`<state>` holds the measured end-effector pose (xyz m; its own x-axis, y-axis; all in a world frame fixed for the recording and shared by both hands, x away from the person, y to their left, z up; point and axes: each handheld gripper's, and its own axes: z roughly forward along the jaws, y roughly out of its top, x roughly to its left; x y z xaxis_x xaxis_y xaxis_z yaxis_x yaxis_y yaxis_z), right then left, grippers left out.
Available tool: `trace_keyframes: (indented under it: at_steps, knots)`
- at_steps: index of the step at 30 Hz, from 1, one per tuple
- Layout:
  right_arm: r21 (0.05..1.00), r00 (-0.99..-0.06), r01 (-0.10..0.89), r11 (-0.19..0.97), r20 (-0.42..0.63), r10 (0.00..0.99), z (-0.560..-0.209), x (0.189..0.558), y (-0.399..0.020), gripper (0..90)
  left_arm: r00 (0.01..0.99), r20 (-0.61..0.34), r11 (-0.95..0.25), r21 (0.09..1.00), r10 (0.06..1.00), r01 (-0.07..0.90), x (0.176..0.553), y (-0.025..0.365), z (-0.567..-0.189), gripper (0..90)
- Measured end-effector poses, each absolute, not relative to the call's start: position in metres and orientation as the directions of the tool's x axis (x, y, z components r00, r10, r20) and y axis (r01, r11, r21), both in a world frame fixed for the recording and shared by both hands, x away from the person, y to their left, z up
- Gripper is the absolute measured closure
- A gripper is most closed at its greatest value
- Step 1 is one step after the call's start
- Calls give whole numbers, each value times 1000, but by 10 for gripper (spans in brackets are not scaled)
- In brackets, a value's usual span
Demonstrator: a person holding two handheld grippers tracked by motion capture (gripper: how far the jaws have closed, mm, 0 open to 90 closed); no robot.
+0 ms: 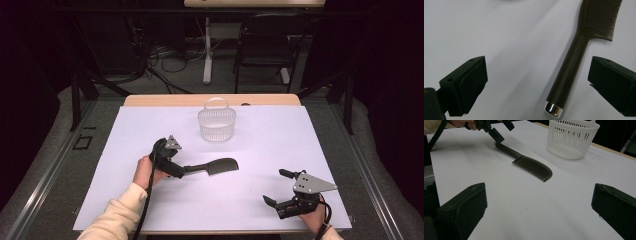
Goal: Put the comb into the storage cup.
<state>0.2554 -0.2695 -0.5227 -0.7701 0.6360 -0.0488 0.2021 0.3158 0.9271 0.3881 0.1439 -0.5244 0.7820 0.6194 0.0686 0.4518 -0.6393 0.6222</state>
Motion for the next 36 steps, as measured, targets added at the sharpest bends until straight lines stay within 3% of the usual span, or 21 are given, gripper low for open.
trace_keyframes:
  at_steps: [14,36]
  knots:
    - [924,-774,211,318,-40,632,-524,256,-269,0,831,65,-678,615,552,402,387,133,-513,0]
    - [925,-783,209,317,-35,621,-524,255,-269,0,898,79,-800,492,433,343,394,111,-511,0]
